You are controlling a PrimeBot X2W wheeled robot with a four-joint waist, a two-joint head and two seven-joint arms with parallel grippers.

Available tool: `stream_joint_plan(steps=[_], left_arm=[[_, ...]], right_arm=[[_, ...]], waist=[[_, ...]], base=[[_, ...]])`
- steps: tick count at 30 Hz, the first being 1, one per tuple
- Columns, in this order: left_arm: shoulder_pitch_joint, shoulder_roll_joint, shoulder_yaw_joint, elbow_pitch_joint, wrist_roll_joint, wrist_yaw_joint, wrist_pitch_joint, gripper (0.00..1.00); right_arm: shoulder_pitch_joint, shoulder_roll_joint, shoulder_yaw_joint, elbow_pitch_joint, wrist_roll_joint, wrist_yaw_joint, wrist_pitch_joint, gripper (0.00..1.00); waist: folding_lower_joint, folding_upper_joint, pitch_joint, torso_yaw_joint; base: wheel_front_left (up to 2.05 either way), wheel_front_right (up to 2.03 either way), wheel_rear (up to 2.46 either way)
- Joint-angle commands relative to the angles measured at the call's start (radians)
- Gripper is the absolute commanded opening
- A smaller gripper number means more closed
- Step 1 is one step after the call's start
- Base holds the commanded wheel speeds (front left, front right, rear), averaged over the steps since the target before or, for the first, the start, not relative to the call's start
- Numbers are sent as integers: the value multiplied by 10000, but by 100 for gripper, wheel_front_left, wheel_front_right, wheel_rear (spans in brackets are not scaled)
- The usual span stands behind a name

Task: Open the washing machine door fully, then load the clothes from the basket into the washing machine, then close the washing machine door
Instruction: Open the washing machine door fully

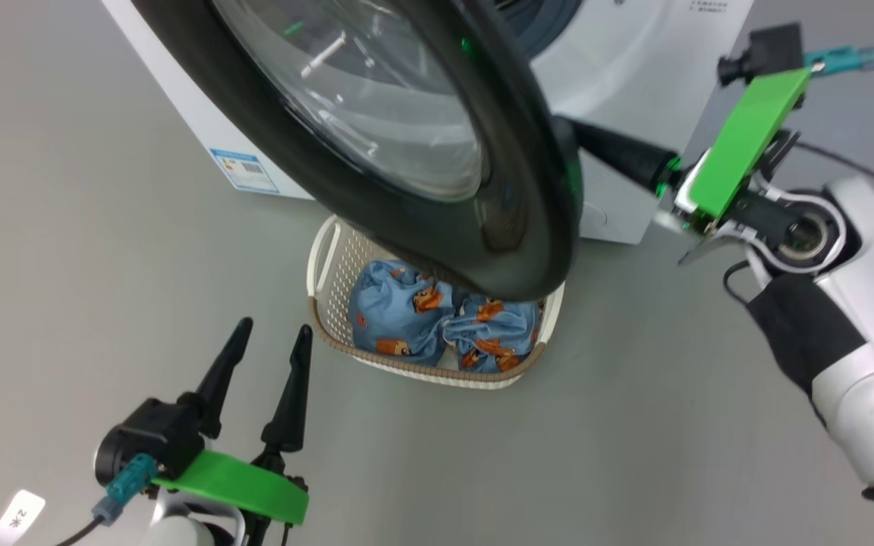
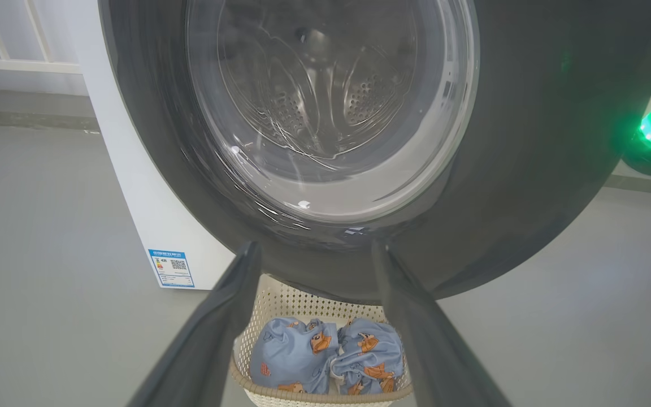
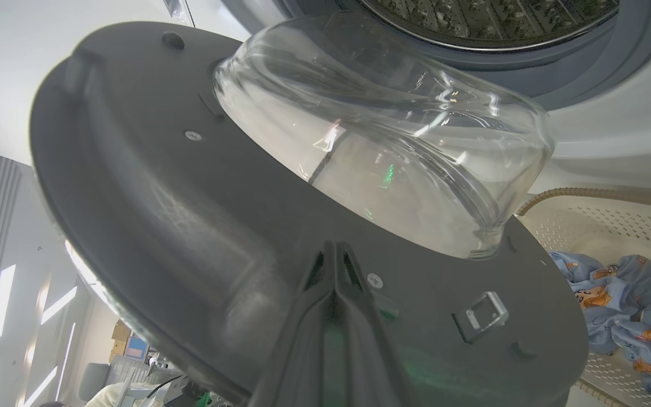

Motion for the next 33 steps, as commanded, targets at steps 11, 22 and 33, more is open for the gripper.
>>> stream_joint_plan(steps=[11,22,33], left_arm=[[387,209,509,-253,115,-16,-65,100],[568,176,568,-280,162,-16,-65,100],[607,164,545,-279,175,-16,-65,100]], right_arm=[[949,395,433,-773,44,17,369,0],[1550,689,1007,-1381,-122,17,637,0],[1837,1085,1431,-1865,-114,17,771,0]], waist=[[0,0,-501,208],[0,0,-715,406],[0,0,-820,563]], base=[[0,0,0],[0,0,0],[0,0,0]])
